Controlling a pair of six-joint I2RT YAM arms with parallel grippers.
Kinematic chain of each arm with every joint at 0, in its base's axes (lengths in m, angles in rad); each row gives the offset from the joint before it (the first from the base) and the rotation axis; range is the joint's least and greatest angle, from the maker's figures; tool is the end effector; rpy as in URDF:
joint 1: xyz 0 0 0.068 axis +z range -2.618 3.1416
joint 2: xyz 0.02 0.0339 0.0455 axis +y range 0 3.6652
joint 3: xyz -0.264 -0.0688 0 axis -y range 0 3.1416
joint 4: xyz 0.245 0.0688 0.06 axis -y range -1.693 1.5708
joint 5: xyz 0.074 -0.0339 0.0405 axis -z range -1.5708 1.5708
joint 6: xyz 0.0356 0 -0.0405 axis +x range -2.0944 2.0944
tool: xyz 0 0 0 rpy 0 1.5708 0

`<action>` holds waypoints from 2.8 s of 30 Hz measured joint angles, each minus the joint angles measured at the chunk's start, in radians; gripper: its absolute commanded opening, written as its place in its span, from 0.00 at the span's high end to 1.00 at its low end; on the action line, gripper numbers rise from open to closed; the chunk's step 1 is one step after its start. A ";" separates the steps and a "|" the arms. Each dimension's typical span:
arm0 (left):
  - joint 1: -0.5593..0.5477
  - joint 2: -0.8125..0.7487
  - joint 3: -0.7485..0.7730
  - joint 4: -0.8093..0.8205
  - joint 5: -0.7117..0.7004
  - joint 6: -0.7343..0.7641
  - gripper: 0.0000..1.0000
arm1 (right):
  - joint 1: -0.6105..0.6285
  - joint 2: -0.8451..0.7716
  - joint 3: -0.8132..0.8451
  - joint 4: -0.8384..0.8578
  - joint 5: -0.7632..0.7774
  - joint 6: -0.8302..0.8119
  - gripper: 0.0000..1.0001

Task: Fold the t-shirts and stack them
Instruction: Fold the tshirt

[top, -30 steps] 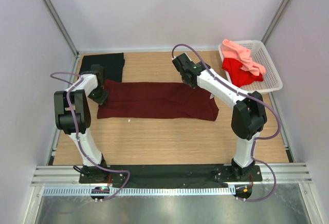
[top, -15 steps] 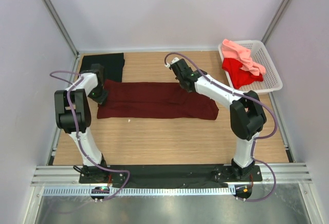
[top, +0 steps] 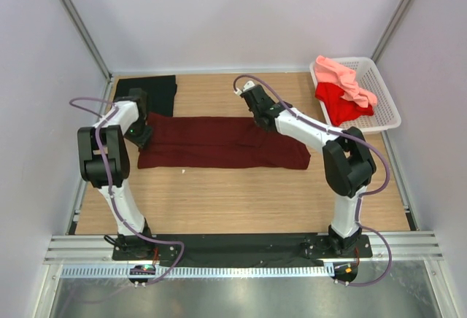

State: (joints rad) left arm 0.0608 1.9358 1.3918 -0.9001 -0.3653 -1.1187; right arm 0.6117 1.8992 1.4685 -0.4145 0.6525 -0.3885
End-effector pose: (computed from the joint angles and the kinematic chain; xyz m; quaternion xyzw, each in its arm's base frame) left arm 0.3670 0.0351 0.1783 -0.5554 0.8092 0.1251 0.1452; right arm 0.3568 0.2239 0.2391 -0.3248 0.8317 -0.2603 0.3674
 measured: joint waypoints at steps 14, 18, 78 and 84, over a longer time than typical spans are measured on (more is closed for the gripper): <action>0.000 -0.193 -0.046 0.008 -0.085 0.131 0.46 | -0.073 0.056 0.055 -0.097 -0.067 0.187 0.77; 0.000 -0.316 -0.213 0.061 -0.041 0.200 0.45 | -0.099 0.113 0.185 -0.199 -0.095 0.267 0.63; 0.030 -0.351 -0.474 0.274 0.019 0.210 1.00 | -0.351 -0.522 -0.745 -0.039 -0.378 1.102 0.99; 0.029 -0.386 -0.485 0.232 0.006 0.211 1.00 | -0.350 -0.553 -0.750 -0.084 -0.388 1.070 0.99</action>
State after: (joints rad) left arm 0.0898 1.5497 0.9070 -0.6682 -0.3592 -0.9077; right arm 0.2615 1.3464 0.7181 -0.4984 0.2642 0.6819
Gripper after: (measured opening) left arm 0.010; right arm 0.045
